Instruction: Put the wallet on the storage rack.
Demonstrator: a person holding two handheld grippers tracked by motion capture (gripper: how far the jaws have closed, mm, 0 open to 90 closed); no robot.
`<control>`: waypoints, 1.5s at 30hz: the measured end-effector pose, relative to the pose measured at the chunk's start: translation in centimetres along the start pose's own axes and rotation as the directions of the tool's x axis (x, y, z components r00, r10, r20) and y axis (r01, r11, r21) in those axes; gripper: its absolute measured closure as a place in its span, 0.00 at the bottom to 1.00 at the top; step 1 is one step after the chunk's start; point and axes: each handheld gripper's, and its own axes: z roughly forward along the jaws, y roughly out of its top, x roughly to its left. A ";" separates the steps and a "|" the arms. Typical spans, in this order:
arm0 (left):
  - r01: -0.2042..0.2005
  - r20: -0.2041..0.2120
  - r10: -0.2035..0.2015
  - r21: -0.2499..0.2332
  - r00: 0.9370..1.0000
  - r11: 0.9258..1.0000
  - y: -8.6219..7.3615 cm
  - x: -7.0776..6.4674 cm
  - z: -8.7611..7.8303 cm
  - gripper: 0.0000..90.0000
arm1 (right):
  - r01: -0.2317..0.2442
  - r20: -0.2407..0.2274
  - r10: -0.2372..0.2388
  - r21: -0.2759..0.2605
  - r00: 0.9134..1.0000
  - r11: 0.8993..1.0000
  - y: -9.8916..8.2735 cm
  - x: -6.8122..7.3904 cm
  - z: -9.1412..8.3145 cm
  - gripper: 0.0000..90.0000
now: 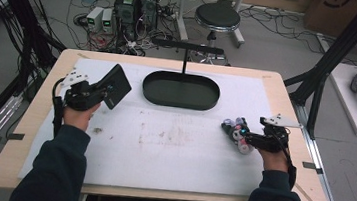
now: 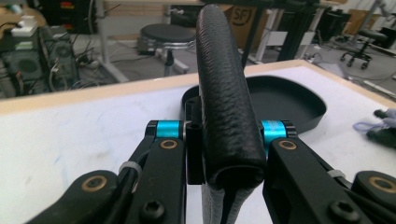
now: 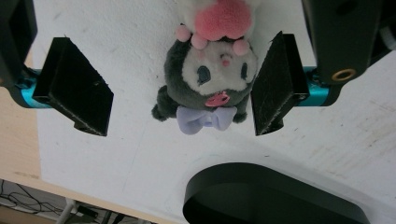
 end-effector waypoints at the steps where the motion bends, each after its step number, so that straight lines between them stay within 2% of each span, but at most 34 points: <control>1: -0.014 0.005 0.014 -0.004 1.000 1.000 0.4 -0.3 0.6 0.86 | 0.001 -0.001 -0.001 -0.002 1.000 1.000 0.0 0.0 0.0 0.24; 4: -0.040 0.015 0.040 0.006 0.999 0.999 1.5 -0.8 2.7 0.86 | 0.000 -0.002 0.000 -0.005 1.000 1.000 0.0 -0.1 0.0 0.24; 7: -0.050 0.028 0.049 0.019 0.998 0.999 2.2 -1.1 4.8 0.86 | -0.003 -0.008 0.003 -0.011 1.000 1.000 0.1 -0.1 -0.1 0.24; 10: -0.077 0.037 0.077 0.006 0.996 0.997 2.3 -1.1 6.8 0.86 | -0.008 -0.013 0.008 -0.017 1.000 1.000 0.1 -0.2 -0.2 0.24; 14: -0.080 0.016 0.079 0.029 0.997 0.996 2.1 -0.9 9.0 0.86 | -0.011 -0.018 0.011 -0.024 1.000 1.000 0.1 -0.2 -0.3 0.24; 17: -0.061 0.008 0.061 0.030 0.998 0.998 1.6 -0.8 10.2 0.86 | -0.017 -0.021 0.017 -0.028 1.000 0.999 0.1 -0.2 -0.2 0.24; 23: -0.087 -0.019 0.088 0.053 0.996 0.995 0.9 -1.4 12.7 0.86 | -0.019 -0.025 0.018 -0.025 1.000 0.999 0.2 -0.3 -0.1 0.24; 27: -0.084 -0.031 0.086 0.056 0.996 0.995 0.8 -1.6 14.3 0.86 | -0.022 -0.027 0.021 -0.025 0.999 0.999 0.1 -0.3 -0.1 0.24; 37: -0.083 -0.042 0.088 0.106 0.995 0.991 -0.1 -1.6 17.7 0.86 | -0.036 -0.033 0.035 -0.032 0.999 0.999 0.1 -0.6 -0.1 0.24; 40: -0.097 -0.057 0.105 0.124 0.993 0.988 -0.3 -1.8 18.5 0.86 | -0.042 -0.031 0.041 -0.033 0.999 0.999 0.1 -0.7 -0.2 0.24; 45: -0.134 -0.101 0.152 0.165 0.983 0.977 -0.7 -2.2 19.3 0.86 | -0.048 -0.032 0.047 -0.035 0.998 0.998 0.0 -0.9 -0.2 0.24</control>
